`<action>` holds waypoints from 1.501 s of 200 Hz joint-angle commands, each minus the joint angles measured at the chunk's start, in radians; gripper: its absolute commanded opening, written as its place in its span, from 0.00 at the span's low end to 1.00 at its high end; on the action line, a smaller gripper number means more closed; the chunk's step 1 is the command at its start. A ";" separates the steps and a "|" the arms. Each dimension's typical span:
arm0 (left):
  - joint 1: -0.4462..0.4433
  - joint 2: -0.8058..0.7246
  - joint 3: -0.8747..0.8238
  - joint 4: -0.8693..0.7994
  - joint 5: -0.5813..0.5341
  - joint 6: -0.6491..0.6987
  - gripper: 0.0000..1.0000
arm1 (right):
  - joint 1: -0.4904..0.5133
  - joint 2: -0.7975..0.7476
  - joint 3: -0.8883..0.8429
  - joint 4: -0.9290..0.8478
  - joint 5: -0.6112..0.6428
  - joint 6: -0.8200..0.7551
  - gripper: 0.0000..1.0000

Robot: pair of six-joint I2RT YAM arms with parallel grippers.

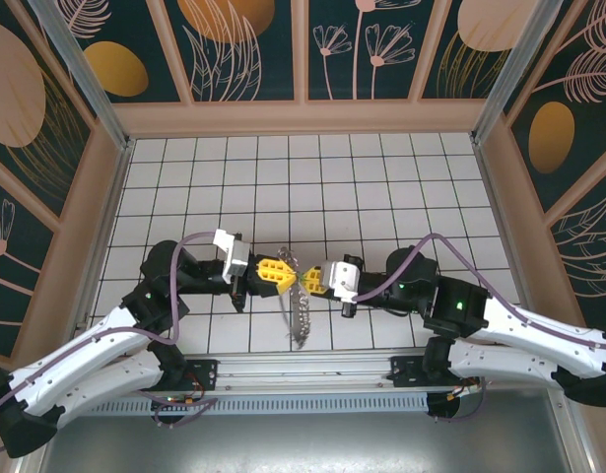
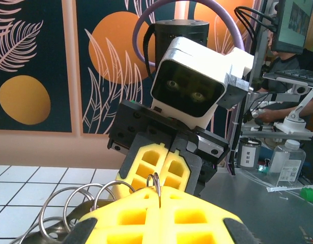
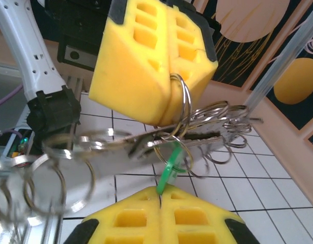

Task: Put the keys on the keyring

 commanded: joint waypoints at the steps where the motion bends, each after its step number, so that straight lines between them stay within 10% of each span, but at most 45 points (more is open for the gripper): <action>1: -0.012 -0.025 0.036 0.035 0.028 0.042 0.00 | 0.006 -0.022 -0.025 -0.017 0.102 -0.004 0.15; 68: -0.011 0.011 0.079 -0.149 0.024 0.161 0.00 | 0.007 -0.113 -0.030 0.043 0.057 0.017 0.32; 300: -0.012 0.031 0.115 -0.238 0.011 0.222 0.00 | 0.012 -0.053 -0.033 0.107 -0.056 0.050 0.21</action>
